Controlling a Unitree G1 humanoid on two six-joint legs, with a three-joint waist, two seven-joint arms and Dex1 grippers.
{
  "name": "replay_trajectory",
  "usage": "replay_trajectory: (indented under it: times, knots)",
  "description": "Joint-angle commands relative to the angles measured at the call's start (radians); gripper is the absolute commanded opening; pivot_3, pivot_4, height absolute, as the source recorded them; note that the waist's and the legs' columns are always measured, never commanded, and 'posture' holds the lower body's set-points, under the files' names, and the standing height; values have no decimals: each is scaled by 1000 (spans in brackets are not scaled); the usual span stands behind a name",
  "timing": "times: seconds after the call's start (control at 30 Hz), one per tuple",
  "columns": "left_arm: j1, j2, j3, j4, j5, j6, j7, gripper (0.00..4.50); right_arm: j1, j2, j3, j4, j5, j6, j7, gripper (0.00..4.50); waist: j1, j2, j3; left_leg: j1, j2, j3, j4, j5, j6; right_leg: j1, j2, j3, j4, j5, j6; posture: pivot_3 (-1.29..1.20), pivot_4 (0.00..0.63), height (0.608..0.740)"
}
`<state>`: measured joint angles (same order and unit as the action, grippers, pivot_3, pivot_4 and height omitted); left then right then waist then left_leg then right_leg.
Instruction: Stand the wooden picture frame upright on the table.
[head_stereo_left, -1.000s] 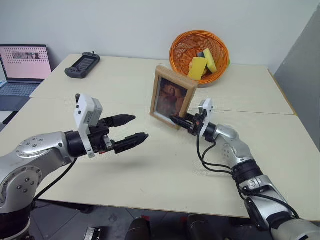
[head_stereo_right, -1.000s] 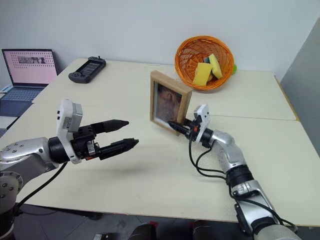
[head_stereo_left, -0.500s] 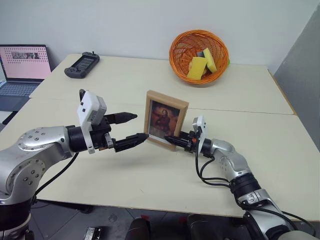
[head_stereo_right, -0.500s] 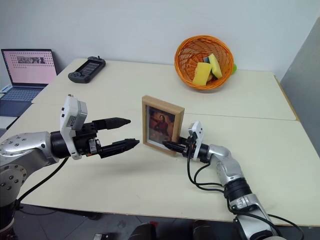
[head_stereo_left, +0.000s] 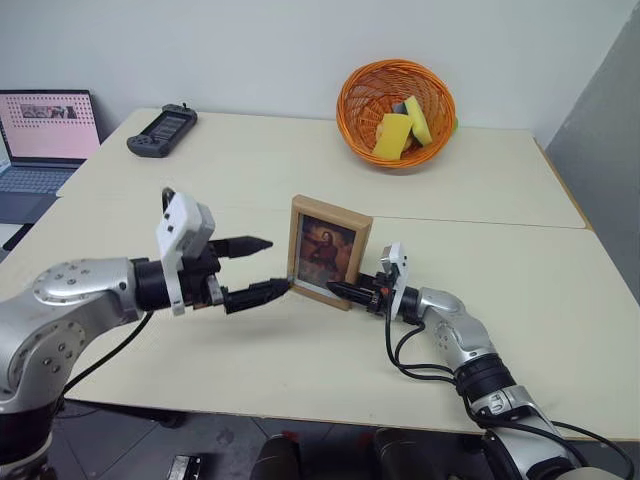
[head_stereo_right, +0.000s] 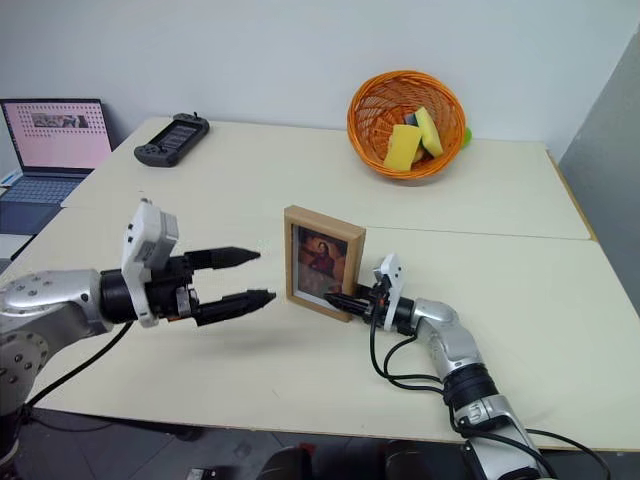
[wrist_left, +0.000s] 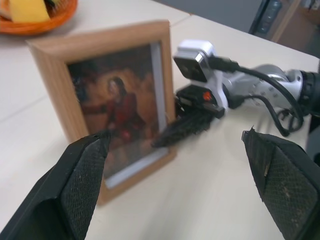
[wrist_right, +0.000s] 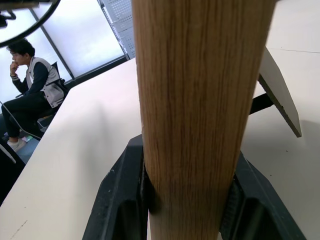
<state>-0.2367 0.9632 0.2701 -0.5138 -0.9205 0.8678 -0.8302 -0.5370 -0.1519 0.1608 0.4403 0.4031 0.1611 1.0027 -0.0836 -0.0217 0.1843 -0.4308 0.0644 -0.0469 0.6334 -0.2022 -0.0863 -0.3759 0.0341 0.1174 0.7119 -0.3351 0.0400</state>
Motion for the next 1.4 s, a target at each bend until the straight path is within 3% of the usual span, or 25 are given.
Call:
replay_trajectory:
  times: [0.03,0.47,0.5,0.53,0.77,1.07,1.23,1.4]
  knots:
    - [-10,23,54,-15,4,-9,10,4494,-7,5,-34,-10,8,-3,11,1453,0,0,0,0,0,0,0,0,0,0,0,0,0,0,0,0,150,740]
    - [-54,20,56,11,5,-7,30,4494,-2,14,-39,19,0,22,9,1453,0,0,0,0,0,0,-3,0,0,0,0,0,-1,-1,0,0,150,740]
    - [-55,19,55,10,4,-6,31,4499,-3,14,-40,20,-1,23,8,1734,0,0,0,0,0,0,-3,0,0,0,0,0,-1,-1,0,0,150,740]
    - [-53,19,56,8,2,-6,32,4499,-3,15,-41,20,-3,23,4,1734,0,0,0,0,0,0,-3,0,0,0,0,0,-1,-1,0,0,150,740]
    - [-60,14,46,14,3,-12,38,4500,-8,15,-41,33,-29,6,-10,3373,0,0,0,0,0,0,-3,0,0,0,0,0,-1,-1,0,0,150,740]
    - [-62,7,32,21,12,-17,31,4500,1,-9,-55,-4,-29,18,-6,3373,0,0,0,0,0,0,-3,0,0,0,0,0,-1,-1,0,0,150,740]
    - [-44,-7,28,9,16,-17,39,4500,51,-74,-71,-127,-7,73,-9,3373,1,0,0,0,0,0,-3,0,0,0,0,0,-1,-1,0,0,150,740]
    - [-60,-83,41,23,-8,10,132,4500,185,-160,-162,-383,65,205,-89,3373,7,0,0,0,-1,-1,-4,0,0,0,0,0,-1,-1,0,0,150,740]
